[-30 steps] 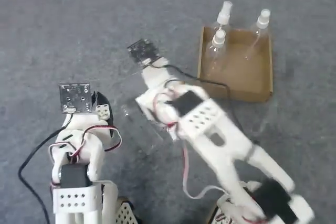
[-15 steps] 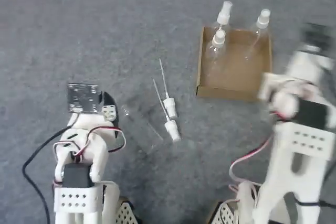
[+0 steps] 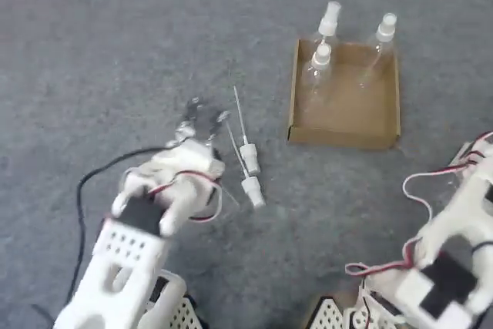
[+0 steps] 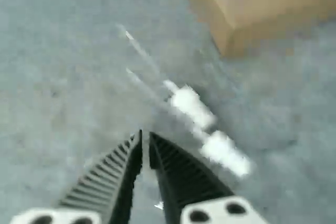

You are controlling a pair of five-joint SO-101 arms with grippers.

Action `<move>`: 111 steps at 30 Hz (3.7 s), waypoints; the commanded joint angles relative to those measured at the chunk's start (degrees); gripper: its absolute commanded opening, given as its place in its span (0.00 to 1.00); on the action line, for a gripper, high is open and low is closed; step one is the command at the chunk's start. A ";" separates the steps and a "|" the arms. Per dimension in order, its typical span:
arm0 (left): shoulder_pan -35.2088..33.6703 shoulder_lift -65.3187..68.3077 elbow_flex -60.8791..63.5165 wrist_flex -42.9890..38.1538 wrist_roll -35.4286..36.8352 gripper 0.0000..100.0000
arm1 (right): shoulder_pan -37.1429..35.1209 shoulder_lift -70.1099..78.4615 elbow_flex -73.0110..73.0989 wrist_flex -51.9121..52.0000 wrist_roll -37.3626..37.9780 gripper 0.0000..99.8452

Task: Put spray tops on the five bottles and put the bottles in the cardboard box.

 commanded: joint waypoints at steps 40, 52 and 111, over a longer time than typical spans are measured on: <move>5.36 21.89 -7.60 -9.58 1.93 0.01 | -0.57 -12.70 -1.85 15.52 79.21 0.20; 5.36 21.89 -6.29 -10.46 1.93 0.01 | 13.67 -12.70 -1.67 14.29 81.58 0.02; 1.76 21.89 -5.32 -10.55 1.93 0.01 | -1.54 -0.40 -15.65 31.78 87.12 0.22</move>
